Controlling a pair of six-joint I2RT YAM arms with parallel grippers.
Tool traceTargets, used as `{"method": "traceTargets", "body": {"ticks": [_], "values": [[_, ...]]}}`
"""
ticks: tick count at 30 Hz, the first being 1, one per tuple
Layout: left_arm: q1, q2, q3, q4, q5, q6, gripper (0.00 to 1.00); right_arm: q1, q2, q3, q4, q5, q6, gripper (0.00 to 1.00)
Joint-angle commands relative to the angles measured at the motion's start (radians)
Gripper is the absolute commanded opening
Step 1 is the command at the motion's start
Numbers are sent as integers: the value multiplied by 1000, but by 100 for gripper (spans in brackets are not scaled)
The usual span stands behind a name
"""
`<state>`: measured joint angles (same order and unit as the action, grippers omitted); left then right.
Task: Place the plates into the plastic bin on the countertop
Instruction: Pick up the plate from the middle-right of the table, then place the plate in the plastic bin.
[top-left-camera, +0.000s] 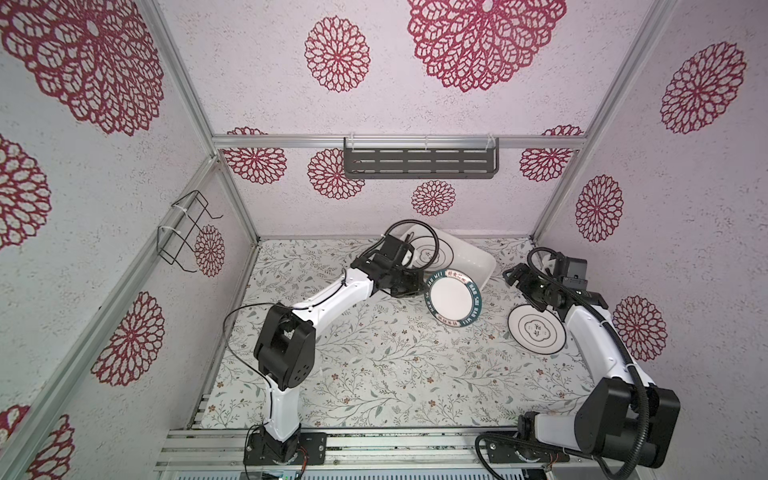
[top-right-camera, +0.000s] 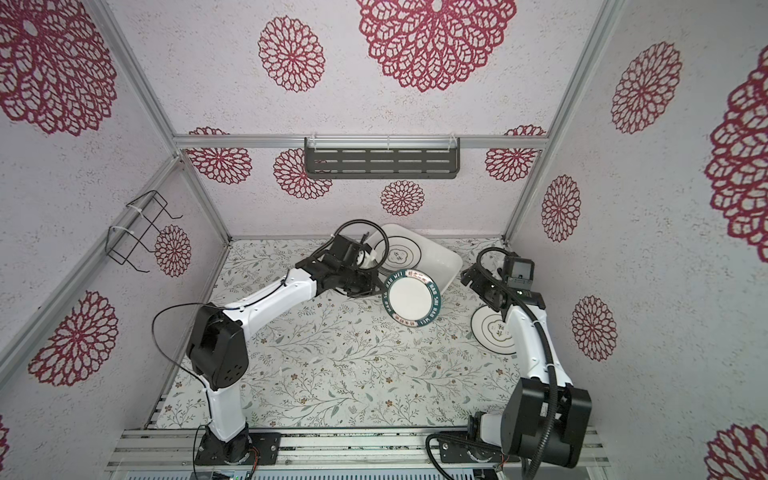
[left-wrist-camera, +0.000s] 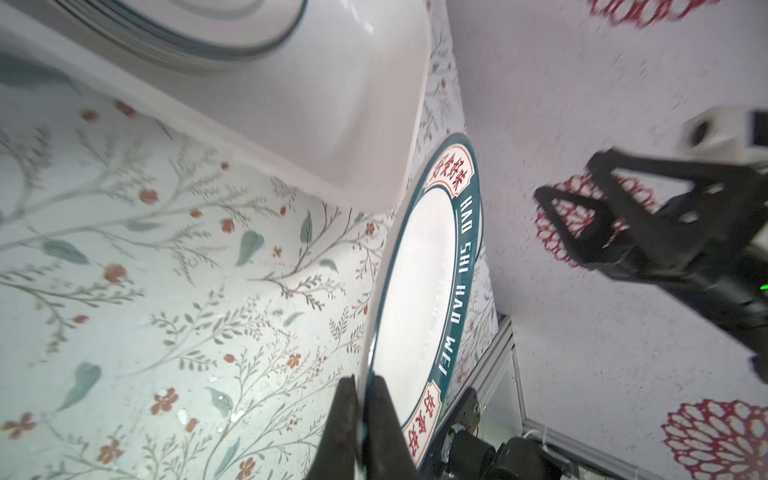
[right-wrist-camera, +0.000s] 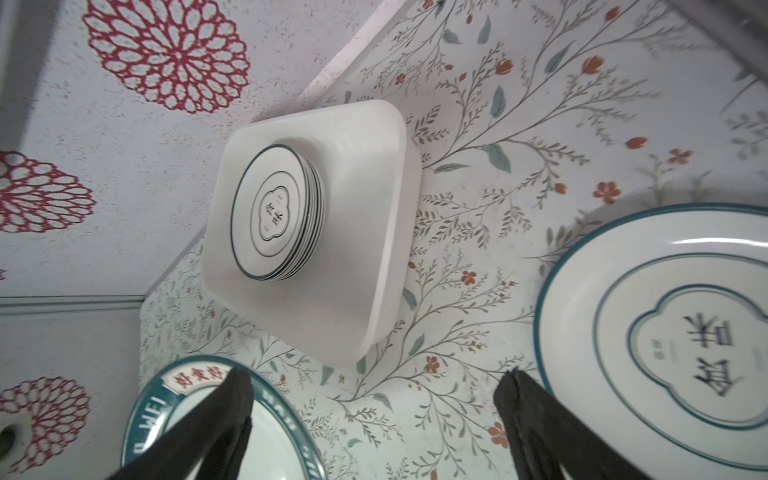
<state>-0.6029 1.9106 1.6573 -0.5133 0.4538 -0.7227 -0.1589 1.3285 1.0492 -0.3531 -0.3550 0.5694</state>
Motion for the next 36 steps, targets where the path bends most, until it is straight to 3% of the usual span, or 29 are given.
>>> {"method": "traceTargets", "body": {"ticks": [1,7,15,27,36], "values": [[66,-56,-5,114,12,-20,3,22,24,27,97,-148,58,94],[177,-37,34,160,71,-62,3,116,74,46,201,-200,99,94],[238,40,145,143,159,-40,4,224,188,36,555,-246,298,89],[276,120,203,144,209,-20,4,309,325,100,753,-225,392,83],[339,128,193,229,245,-85,4,311,305,95,731,-179,373,85]]}}
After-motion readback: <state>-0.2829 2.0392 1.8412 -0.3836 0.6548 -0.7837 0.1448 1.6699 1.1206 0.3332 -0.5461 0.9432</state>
